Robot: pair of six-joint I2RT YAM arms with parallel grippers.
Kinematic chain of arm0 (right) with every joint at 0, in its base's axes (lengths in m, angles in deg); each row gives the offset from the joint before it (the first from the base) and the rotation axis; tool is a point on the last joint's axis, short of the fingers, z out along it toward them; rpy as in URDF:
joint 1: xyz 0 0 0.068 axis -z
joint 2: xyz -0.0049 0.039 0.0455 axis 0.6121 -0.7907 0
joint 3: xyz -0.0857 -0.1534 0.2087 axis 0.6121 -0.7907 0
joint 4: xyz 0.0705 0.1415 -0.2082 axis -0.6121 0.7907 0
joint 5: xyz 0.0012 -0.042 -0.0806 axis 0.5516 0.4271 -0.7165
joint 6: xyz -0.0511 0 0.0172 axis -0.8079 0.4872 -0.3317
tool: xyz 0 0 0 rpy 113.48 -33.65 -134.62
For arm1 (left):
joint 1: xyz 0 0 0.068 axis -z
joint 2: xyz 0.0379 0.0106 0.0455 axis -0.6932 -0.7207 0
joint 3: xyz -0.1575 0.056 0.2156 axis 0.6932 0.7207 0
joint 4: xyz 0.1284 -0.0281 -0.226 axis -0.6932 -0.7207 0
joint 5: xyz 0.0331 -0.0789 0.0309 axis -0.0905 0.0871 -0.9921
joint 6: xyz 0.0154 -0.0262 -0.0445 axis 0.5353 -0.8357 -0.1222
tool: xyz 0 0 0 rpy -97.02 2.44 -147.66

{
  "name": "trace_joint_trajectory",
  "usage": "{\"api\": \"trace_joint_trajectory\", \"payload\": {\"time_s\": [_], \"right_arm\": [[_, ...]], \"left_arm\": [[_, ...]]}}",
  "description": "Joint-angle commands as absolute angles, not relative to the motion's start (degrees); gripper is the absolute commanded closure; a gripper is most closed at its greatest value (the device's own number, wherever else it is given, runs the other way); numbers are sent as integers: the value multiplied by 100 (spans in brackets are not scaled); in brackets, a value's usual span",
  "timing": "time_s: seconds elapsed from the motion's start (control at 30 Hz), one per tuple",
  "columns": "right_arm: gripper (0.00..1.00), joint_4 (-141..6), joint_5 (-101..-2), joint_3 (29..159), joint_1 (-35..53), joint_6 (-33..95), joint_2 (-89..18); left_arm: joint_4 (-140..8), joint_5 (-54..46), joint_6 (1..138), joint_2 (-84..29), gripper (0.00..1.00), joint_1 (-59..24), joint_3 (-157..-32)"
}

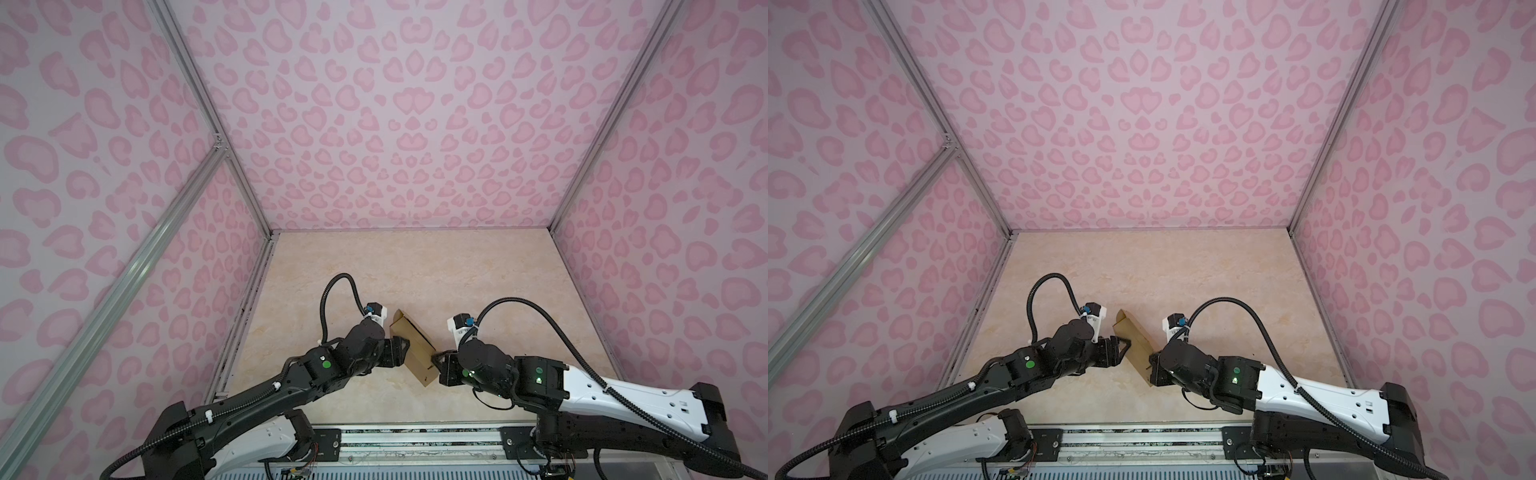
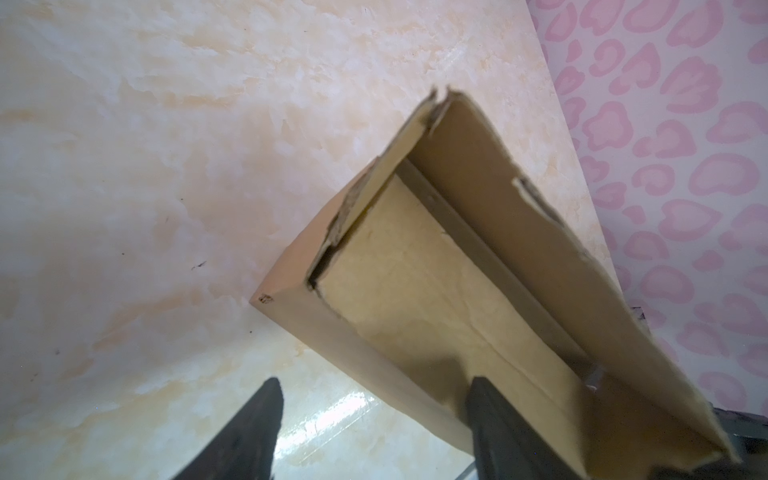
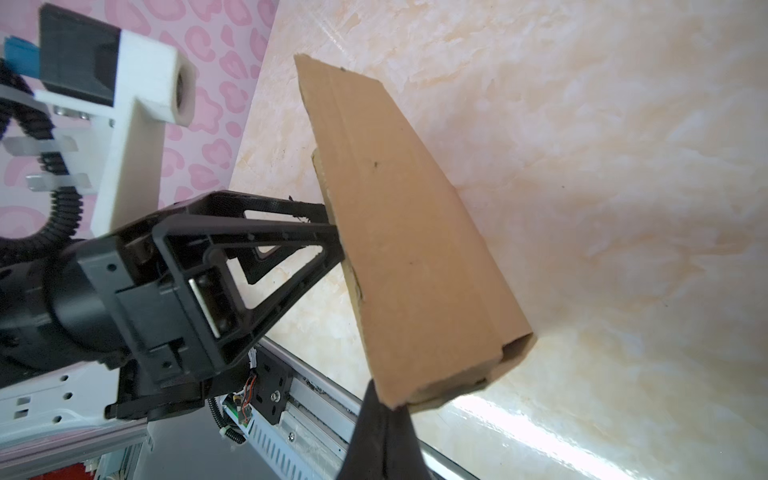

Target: Fold the paper box

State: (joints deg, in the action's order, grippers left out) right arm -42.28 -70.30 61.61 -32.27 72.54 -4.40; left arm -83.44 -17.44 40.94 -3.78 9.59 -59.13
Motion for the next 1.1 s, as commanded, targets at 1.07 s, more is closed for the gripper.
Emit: {"api": "trace_joint_trajectory", "payload": {"time_s": [1.07], "right_arm": [[80,-2640,-7391,6841,-2657,6801,429]], "left_arm": [[-8974,-1653,4186,-465,27,990,-5948]]}}
